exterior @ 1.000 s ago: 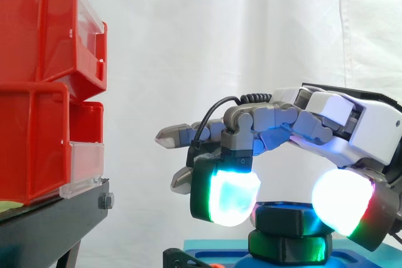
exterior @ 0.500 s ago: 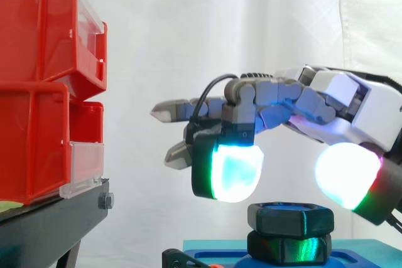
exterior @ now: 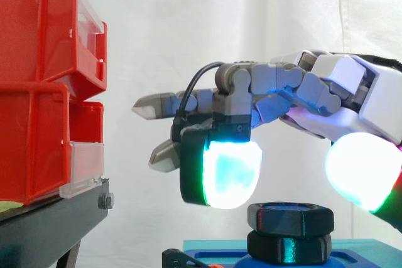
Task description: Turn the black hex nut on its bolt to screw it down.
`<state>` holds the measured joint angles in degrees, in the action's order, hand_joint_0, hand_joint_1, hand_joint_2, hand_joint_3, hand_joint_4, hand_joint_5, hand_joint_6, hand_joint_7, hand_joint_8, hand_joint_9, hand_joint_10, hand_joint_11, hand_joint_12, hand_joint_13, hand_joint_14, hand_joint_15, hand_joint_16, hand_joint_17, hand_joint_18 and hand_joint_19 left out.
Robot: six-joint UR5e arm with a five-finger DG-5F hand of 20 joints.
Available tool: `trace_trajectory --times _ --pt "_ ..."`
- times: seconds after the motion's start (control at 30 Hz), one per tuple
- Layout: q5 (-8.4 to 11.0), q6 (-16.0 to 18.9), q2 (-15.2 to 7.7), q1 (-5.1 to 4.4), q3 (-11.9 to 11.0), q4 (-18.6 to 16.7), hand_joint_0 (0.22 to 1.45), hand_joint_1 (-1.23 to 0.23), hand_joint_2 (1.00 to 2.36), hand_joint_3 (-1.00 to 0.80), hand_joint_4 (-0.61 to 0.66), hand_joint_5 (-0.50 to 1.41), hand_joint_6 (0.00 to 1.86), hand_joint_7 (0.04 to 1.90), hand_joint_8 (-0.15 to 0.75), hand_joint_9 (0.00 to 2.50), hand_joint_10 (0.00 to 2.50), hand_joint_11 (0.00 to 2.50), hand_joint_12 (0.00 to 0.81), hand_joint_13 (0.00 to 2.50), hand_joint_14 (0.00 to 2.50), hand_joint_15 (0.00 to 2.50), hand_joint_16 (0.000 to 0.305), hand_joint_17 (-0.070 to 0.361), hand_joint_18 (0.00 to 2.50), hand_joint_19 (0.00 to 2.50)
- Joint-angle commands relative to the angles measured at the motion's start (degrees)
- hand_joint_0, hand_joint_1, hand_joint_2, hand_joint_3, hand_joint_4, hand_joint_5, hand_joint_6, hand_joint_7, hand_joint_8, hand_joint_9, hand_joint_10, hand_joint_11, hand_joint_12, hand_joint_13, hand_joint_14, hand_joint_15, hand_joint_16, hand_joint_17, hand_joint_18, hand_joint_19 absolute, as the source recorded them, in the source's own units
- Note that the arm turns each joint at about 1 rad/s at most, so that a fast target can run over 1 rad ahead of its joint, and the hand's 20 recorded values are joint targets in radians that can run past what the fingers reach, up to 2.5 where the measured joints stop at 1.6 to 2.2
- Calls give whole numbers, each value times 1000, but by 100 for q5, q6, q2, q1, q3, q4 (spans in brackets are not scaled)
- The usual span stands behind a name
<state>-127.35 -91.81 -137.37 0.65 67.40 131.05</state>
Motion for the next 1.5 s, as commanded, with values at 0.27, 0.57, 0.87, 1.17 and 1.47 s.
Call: trace_trajectory --times 0.27,0.57,0.87,1.17,1.47 --pt "87 -30 0 -12 177 -53 423 -82 1000 -500 186 -33 501 1582 215 783 0 0 370 501 0 0 57 129 587 562" --pt "70 -30 0 41 177 -62 422 -71 1000 -500 165 -34 539 1590 218 785 0 0 373 503 0 0 57 129 589 569" --pt "61 -65 0 102 177 -71 421 -70 1000 -500 169 -36 570 1554 220 794 0 0 371 510 0 0 57 129 592 566" --pt "26 -100 0 155 177 -79 425 -70 1000 -500 166 -37 573 1541 216 795 0 0 368 512 0 0 57 128 592 569" --pt "-9 -144 0 190 186 -53 424 -63 1000 -500 163 -39 591 1542 216 799 0 0 369 514 0 0 57 128 601 567"
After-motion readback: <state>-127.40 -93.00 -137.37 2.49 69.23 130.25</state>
